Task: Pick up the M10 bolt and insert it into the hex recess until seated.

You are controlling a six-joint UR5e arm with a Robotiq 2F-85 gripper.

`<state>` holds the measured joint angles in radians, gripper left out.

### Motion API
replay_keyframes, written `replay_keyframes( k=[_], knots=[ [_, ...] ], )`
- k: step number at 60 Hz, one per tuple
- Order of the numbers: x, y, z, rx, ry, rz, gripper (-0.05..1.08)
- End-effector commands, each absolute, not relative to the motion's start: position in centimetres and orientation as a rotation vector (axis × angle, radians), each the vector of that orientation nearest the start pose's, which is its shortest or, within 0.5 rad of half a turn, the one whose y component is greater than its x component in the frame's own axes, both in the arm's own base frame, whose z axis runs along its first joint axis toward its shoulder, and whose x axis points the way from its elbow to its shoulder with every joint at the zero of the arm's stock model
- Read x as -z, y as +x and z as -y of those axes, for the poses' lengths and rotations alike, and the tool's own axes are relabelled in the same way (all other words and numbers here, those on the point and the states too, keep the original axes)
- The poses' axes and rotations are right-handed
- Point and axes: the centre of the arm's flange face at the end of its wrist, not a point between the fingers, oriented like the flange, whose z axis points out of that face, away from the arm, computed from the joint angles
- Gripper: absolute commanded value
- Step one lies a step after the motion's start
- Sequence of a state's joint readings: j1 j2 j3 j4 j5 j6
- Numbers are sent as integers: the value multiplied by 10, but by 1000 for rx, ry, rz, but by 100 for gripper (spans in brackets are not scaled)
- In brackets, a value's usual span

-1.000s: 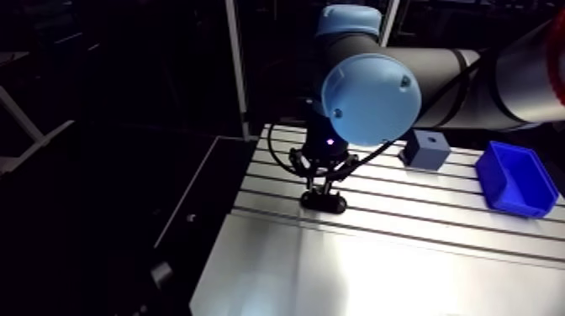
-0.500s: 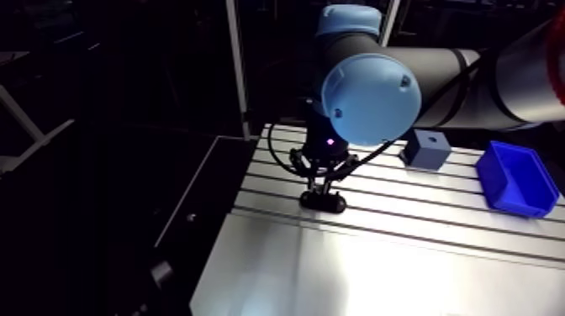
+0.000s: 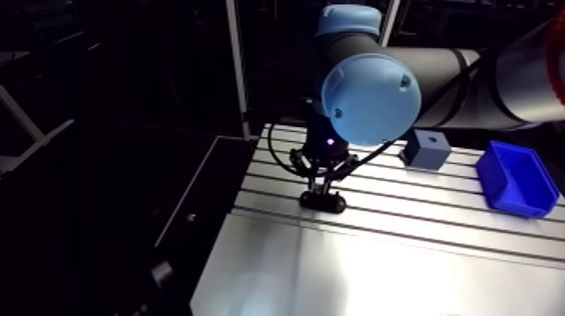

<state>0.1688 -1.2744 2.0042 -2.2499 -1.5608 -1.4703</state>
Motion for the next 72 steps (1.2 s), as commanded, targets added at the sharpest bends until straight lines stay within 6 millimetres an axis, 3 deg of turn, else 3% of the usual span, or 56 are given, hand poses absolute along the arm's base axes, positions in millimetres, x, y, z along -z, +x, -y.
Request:
replay_keyframes(
  k=[1,52,72],
  knots=[
    [-201,-481,218,4,-105,-3085,67],
    [-202,-482,218,5,-105,-3087,72],
    [-211,-486,218,7,-108,-3108,74]
  ],
)
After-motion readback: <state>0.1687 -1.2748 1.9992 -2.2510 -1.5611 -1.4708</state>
